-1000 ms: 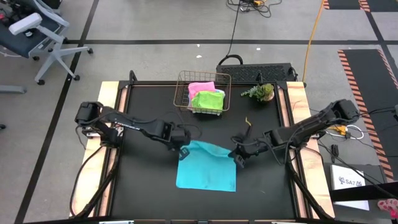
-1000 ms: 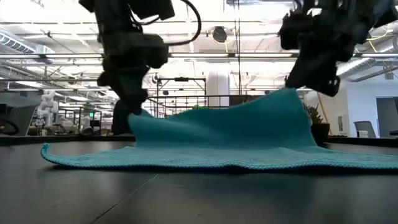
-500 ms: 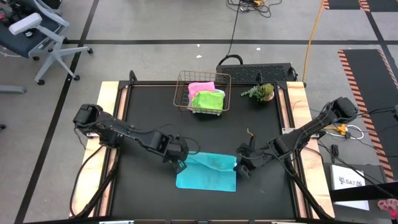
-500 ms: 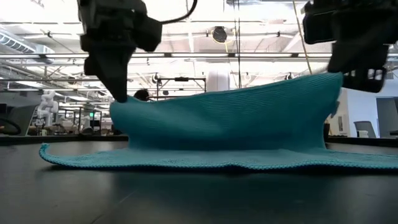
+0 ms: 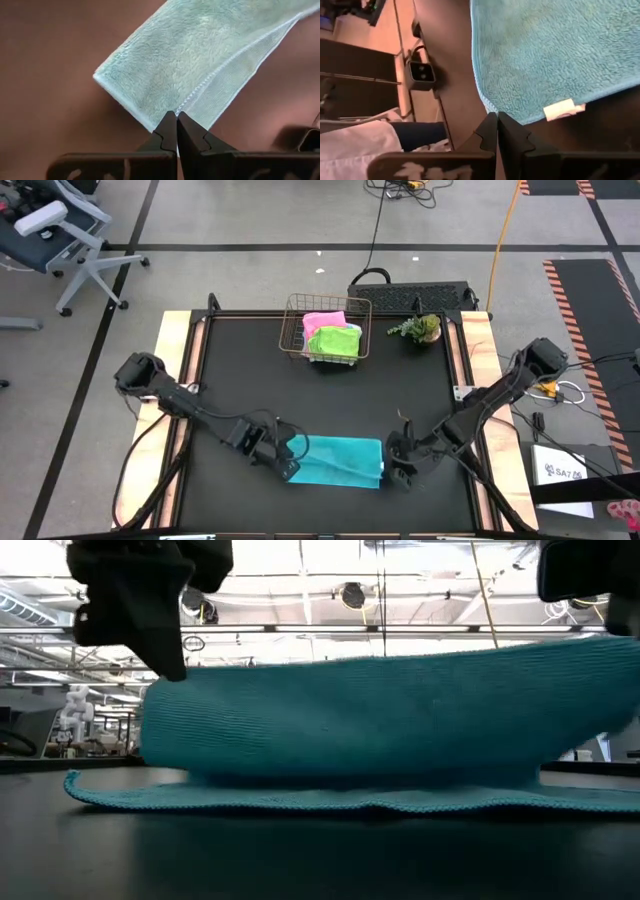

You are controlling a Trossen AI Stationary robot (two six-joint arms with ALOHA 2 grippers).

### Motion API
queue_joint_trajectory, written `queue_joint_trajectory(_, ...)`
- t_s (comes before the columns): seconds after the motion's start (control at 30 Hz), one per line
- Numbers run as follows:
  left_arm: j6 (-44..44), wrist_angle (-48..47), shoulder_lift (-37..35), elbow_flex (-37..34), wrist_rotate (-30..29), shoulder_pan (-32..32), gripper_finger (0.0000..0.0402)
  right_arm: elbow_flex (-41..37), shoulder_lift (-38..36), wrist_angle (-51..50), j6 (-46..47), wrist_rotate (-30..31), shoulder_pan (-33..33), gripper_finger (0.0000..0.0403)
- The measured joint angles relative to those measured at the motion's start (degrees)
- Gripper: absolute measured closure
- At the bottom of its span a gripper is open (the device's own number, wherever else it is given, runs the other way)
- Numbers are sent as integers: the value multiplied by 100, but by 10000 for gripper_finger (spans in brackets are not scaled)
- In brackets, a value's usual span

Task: Fold microfiber towels
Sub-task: Fold the blue microfiber cloth

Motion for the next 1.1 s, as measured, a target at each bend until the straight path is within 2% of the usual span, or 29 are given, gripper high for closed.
queue_joint_trajectory(0.4,-657,294,862,-2,285,-477,400,2,855,647,-10,108,256,403)
queue_joint_trajectory(0.57,-646,406,898,-2,377,-432,378,-2,955,702,-238,92,257,401)
queue_joint_trajectory(0.87,-574,682,897,-1,974,-425,338,-2,953,613,-337,88,246,342)
queue_joint_trajectory(1.1,-675,993,896,-2,1298,-598,335,-2,913,628,-305,88,242,299)
